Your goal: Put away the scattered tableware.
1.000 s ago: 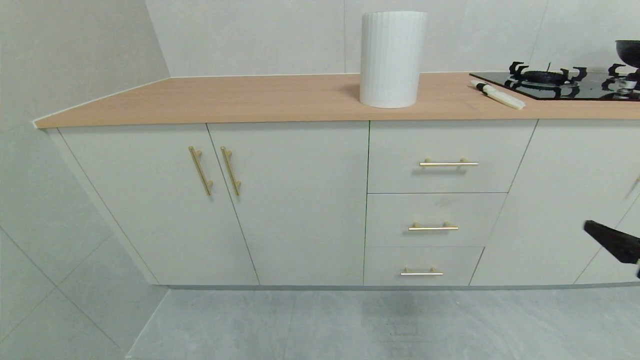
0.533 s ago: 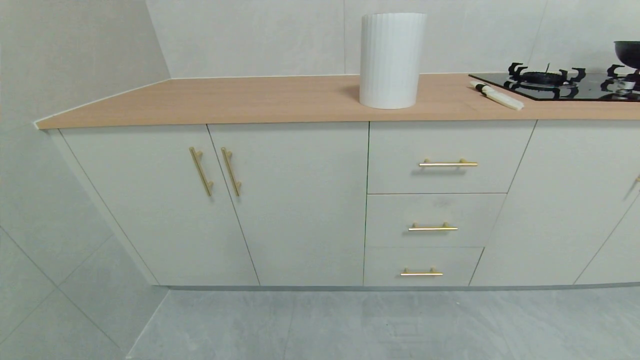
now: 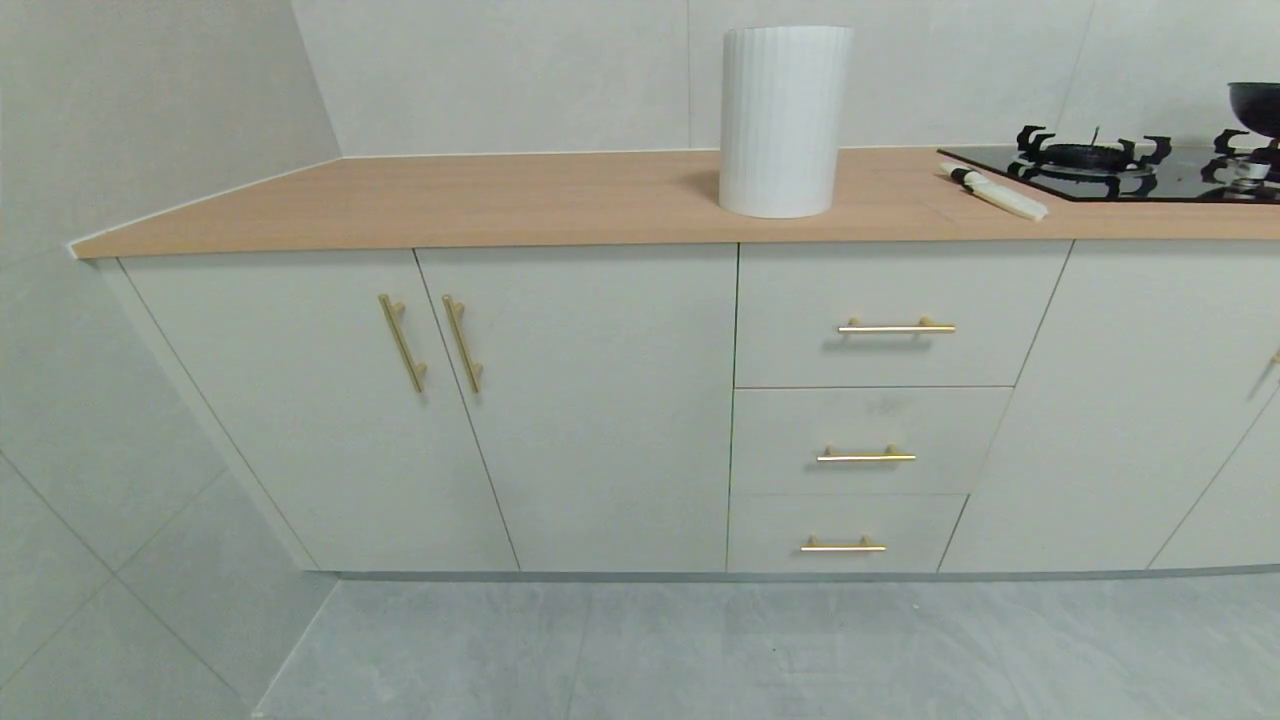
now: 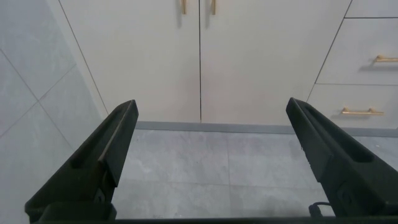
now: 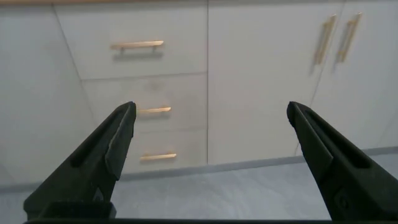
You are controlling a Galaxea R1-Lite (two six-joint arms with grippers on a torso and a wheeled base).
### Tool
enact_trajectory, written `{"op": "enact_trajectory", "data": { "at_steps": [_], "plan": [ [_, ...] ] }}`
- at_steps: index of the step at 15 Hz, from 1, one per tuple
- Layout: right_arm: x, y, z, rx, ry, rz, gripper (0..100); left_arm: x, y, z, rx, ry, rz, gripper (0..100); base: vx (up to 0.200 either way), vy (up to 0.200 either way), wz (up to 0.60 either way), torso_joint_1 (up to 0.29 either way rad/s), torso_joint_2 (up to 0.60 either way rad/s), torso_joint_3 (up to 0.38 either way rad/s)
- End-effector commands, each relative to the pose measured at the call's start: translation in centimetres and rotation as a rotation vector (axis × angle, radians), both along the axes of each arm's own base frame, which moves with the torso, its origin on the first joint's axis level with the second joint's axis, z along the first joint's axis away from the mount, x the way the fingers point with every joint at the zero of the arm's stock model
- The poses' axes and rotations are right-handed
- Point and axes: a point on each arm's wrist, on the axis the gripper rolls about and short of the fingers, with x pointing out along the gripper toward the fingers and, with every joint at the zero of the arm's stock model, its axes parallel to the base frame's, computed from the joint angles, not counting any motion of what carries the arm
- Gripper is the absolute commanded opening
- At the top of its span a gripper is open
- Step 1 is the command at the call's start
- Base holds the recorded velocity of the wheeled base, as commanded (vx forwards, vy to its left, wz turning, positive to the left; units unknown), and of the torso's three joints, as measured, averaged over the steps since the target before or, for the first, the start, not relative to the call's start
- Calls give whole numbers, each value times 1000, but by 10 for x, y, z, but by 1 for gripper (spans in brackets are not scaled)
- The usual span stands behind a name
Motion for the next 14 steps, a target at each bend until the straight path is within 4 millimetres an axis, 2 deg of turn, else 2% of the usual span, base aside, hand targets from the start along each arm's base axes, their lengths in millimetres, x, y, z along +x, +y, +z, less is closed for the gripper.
{"op": "enact_trajectory", "data": {
  "at_steps": [1, 3, 5, 14],
  "plan": [
    [10, 2, -24, -11, 69, 77, 100, 0, 0, 0, -1, 0, 1, 100, 0, 0, 0, 0, 0, 0],
    [18, 3, -46, -23, 128, 115, 100, 0, 0, 0, -1, 0, 1, 100, 0, 0, 0, 0, 0, 0],
    [20, 3, -51, -27, 153, 123, 100, 0, 0, 0, -1, 0, 1, 100, 0, 0, 0, 0, 0, 0],
    [20, 3, -52, -25, 160, 124, 100, 0, 0, 0, -1, 0, 1, 100, 0, 0, 0, 0, 0, 0]
  ]
}}
